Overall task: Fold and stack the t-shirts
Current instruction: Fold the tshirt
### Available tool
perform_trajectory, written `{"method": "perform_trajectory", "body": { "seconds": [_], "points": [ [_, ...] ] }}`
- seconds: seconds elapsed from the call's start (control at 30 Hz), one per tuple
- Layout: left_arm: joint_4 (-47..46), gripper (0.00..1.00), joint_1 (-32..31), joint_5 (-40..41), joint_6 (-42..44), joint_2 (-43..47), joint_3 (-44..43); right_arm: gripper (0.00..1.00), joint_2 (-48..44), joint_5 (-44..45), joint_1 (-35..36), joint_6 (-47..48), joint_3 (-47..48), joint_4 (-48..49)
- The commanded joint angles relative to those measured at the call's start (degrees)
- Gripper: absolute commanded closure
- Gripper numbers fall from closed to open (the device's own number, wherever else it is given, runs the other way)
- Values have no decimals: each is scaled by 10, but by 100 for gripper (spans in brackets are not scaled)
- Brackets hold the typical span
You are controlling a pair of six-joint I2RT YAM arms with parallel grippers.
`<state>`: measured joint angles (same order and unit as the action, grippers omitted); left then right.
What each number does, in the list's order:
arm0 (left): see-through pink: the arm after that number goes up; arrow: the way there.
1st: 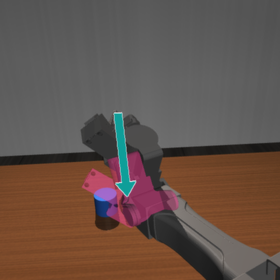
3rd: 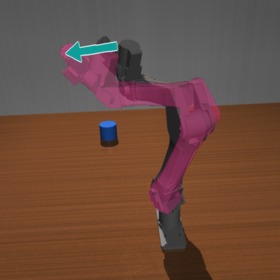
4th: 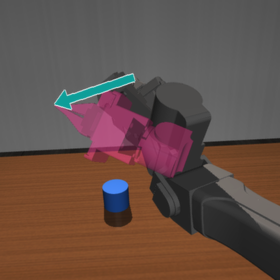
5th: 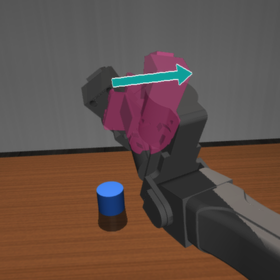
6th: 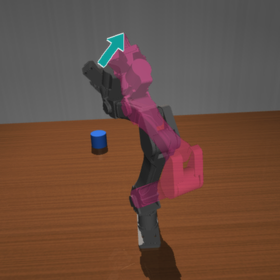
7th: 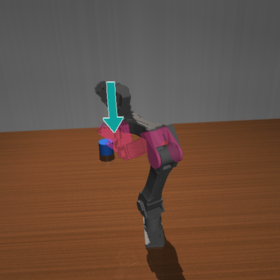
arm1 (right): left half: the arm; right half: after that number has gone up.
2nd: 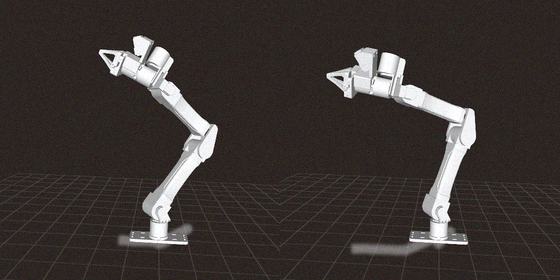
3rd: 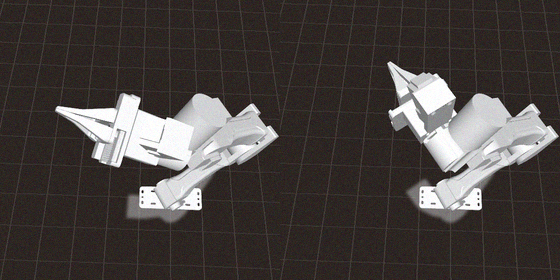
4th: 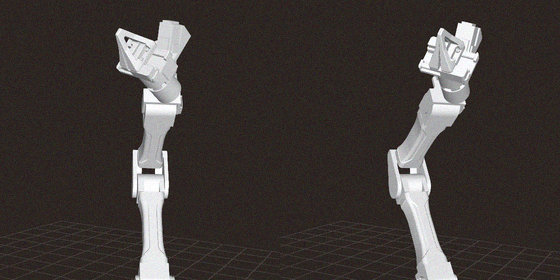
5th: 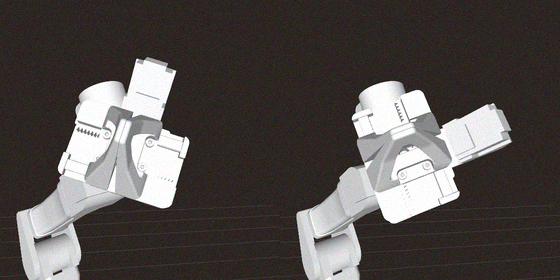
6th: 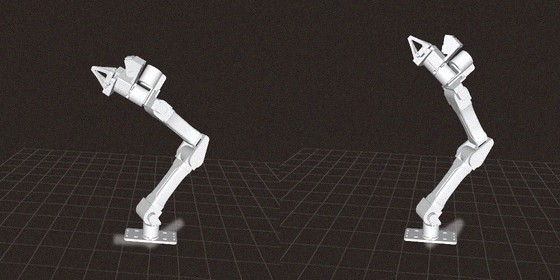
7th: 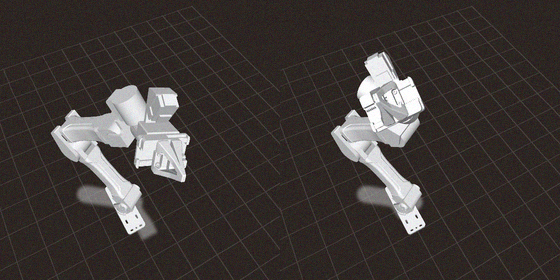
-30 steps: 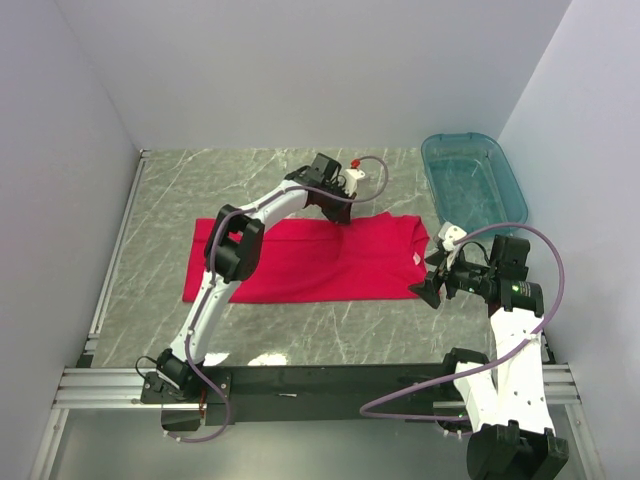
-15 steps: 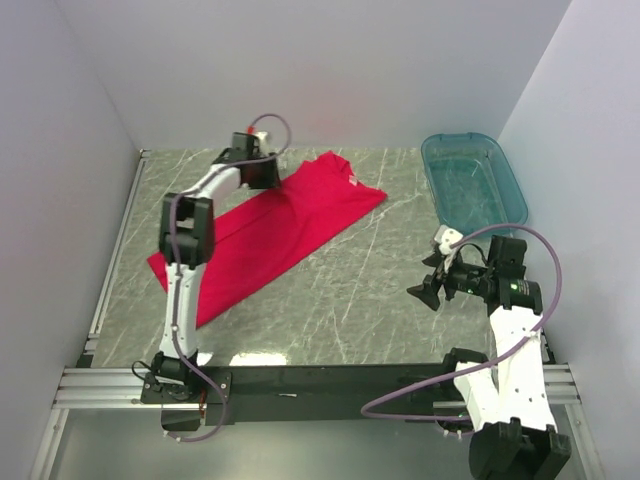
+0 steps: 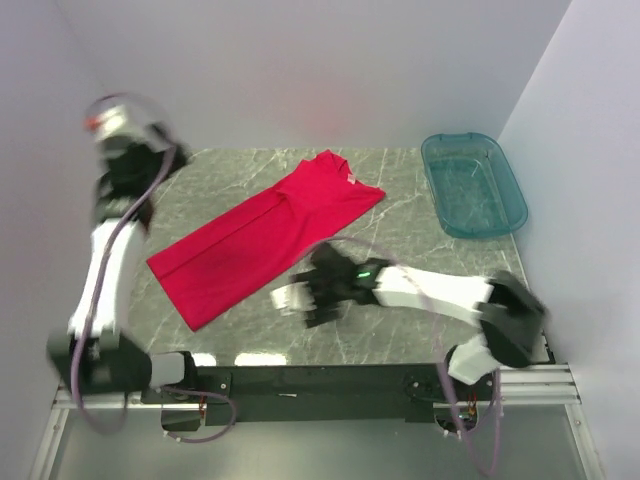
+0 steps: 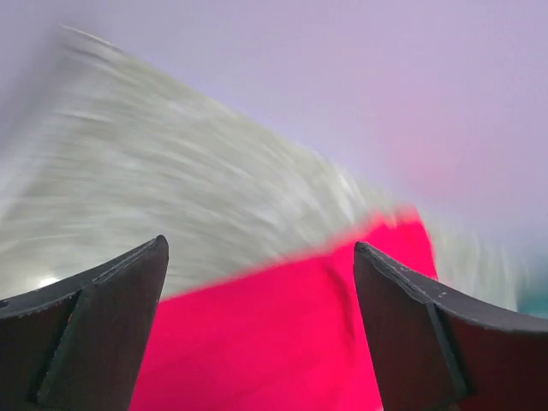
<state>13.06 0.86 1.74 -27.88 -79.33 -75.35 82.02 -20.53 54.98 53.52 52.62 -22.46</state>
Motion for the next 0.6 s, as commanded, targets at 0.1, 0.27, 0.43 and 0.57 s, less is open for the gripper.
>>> {"method": "perform_trajectory", "body": {
  "seconds": [0.1, 0.27, 0.43, 0.57],
  "points": [
    [124, 0, 132, 68, -21, 294, 189, 24, 238, 204, 151, -11, 197, 190],
    [198, 1, 128, 115, -18, 448, 215, 23, 362, 230, 188, 4, 306, 210],
    [228, 1, 116, 112, -15, 445, 197, 26, 433, 255, 188, 19, 348, 215],
    [232, 1, 101, 120, -7, 448, 189, 29, 453, 273, 181, 26, 347, 223]
  ]
}}
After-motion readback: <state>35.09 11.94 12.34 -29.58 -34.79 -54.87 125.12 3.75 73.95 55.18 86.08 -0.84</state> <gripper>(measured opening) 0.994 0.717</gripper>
